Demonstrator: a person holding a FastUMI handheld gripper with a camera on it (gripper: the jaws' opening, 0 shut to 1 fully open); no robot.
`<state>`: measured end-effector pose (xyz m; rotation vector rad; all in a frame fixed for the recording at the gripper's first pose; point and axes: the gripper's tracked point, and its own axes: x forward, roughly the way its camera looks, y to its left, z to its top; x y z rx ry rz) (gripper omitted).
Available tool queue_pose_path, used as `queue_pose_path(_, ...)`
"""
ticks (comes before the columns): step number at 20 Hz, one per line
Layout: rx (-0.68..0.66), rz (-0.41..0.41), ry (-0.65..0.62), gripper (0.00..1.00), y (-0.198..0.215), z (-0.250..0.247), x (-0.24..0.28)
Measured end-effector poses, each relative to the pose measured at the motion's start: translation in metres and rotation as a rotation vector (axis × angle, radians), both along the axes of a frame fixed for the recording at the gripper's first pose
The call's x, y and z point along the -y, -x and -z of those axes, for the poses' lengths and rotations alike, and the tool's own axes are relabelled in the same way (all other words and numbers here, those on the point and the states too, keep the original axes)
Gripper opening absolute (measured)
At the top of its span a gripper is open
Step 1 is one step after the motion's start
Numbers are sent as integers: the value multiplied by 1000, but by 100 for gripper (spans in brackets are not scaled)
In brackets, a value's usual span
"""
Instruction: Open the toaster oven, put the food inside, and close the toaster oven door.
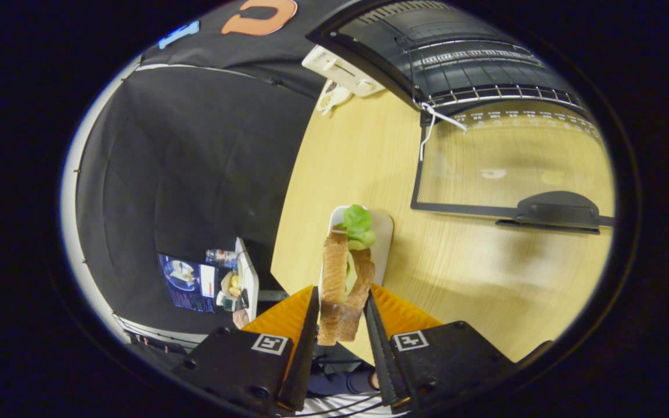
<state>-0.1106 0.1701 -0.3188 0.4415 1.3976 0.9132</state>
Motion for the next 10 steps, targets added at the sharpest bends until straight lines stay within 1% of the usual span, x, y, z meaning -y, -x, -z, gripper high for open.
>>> queue_pose_path(1,3,15,5,52,-2,2,-1)
queue_pose_path(2,8,44,5,49,-4,4,-4)
queue_pose_path(4,6,53,-4,41,0,2,-5)
queue_pose_path(6,20,54,-9,39,3,-1,-5)
queue_pose_path(8,33,80,-27,38,6,-6,-5)
queue_pose_path(10,48,102,-72,38,9,-18,-3)
